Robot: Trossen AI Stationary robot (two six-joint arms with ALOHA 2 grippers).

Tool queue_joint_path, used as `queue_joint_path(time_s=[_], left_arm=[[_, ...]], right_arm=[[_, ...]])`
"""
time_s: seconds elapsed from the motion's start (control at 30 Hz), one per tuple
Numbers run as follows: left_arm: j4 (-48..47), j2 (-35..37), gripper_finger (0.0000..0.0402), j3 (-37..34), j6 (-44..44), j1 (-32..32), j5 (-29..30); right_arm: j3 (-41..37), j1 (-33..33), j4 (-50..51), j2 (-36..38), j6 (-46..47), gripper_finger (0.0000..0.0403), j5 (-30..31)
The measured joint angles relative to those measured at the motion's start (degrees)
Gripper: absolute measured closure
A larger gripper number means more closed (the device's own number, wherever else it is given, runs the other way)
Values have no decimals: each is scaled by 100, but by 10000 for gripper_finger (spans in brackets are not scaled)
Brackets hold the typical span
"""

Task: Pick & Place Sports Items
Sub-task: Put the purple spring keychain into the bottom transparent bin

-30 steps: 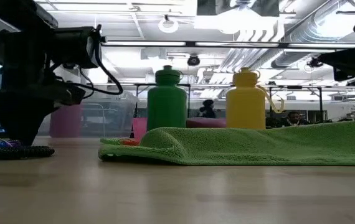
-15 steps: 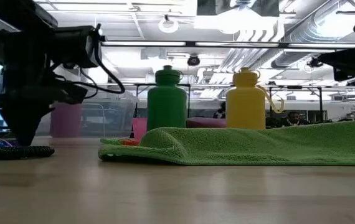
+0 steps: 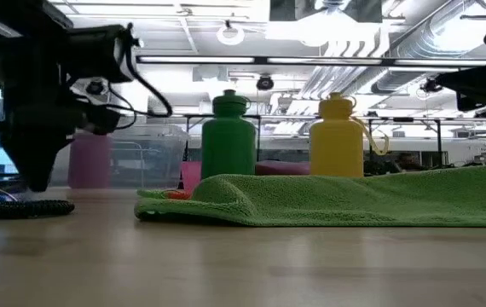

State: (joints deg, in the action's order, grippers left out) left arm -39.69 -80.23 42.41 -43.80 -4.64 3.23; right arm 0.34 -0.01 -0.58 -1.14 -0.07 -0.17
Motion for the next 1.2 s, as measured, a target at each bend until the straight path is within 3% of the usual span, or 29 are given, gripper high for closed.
queue_joint_path(time_s=[0.33,0.77,1.2], left_arm=[[-15,1048,400,0,471,-4,-43],[-149,2754,401,0,998,-37,-1062],[-970,4441,401,4,952,-898,-1599]], right_arm=[[2,0,2,1,1,402,1],[2,0,2,1,1,403,-1],[2,0,0,1,1,403,-1]])
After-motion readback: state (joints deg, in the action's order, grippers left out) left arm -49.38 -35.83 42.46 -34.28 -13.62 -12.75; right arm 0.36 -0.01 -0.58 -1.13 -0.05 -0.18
